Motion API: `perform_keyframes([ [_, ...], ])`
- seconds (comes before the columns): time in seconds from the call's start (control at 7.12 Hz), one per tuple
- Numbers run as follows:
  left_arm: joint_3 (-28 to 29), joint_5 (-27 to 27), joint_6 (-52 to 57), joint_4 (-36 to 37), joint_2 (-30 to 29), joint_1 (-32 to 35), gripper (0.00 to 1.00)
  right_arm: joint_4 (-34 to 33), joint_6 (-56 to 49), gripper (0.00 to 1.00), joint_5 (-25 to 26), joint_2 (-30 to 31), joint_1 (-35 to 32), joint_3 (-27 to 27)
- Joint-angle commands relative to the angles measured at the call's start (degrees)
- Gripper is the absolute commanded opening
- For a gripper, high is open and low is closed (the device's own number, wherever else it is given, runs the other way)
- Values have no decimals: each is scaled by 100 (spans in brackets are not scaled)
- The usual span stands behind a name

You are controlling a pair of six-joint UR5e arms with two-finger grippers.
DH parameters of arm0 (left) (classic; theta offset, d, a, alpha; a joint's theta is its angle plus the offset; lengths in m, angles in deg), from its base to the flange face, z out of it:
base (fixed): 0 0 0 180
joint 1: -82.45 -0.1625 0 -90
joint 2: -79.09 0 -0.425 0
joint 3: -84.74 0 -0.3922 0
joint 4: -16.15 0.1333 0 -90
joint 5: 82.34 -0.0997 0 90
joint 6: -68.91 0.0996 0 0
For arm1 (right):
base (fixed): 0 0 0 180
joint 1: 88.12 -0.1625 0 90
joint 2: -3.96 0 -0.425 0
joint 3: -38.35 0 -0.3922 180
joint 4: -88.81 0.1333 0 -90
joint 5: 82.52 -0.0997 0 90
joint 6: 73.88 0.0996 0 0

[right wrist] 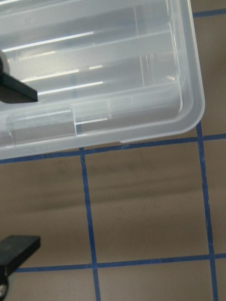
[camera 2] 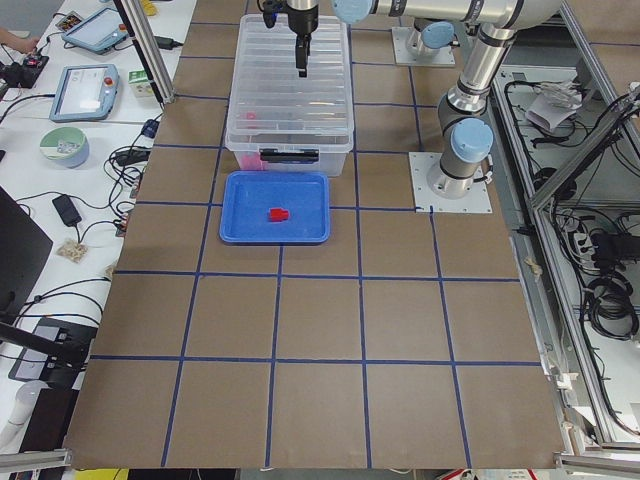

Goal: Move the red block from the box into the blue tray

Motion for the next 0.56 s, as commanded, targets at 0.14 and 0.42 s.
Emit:
perform_keyframes([
  [0.14, -4, -38, 0, 7, 0, -4, 100, 561, 597, 100, 9, 185, -444, 239],
  [0.42, -13, -47, 0, 34, 9, -4, 100, 659, 571, 100, -8, 168, -453, 327],
])
